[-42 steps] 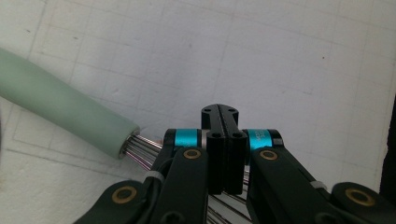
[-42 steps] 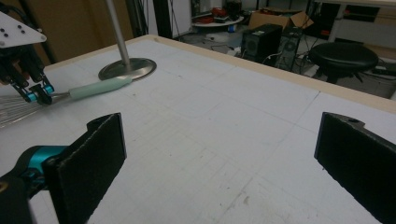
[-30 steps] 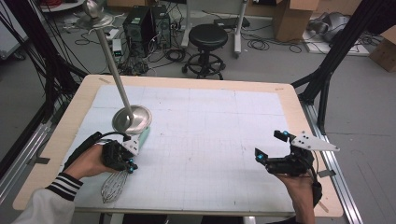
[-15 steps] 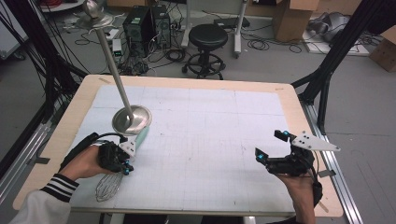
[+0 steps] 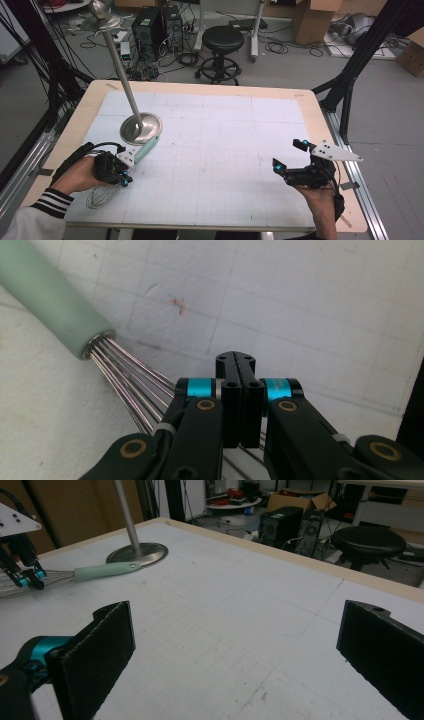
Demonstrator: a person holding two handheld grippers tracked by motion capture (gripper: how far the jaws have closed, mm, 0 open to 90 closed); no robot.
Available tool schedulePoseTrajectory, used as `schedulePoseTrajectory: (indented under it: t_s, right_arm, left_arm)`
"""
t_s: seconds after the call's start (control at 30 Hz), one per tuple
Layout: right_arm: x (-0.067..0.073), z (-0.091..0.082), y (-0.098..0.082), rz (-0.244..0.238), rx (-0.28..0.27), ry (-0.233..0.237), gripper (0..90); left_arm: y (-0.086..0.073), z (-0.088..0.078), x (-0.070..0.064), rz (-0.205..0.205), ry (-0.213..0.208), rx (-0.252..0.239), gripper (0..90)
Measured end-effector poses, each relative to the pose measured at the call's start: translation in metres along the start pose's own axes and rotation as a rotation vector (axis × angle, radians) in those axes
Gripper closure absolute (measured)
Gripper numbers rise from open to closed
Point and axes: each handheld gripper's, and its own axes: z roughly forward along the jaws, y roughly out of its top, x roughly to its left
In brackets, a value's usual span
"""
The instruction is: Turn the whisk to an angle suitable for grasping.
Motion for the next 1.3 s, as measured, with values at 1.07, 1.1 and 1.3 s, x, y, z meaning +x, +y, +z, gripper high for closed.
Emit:
schedulePoseTrajectory:
  t_s: [1.07,1.1,1.3]
  right_arm:
    - [0.000,-0.001,0.000,-0.001,-0.001,-0.003,0.8]
    - [0.000,-0.002,0.000,-0.001,-0.002,-0.004,0.8]
    - [-0.001,-0.006,0.001,0.000,-0.009,-0.010,0.8]
  left_arm:
    - [-0.009,-0.019,0.004,-0.034,0.036,-0.081,87.6]
    - [-0.008,-0.020,0.004,-0.038,0.039,-0.090,86.9]
    - [-0.002,-0.027,0.004,-0.067,0.051,-0.138,82.9]
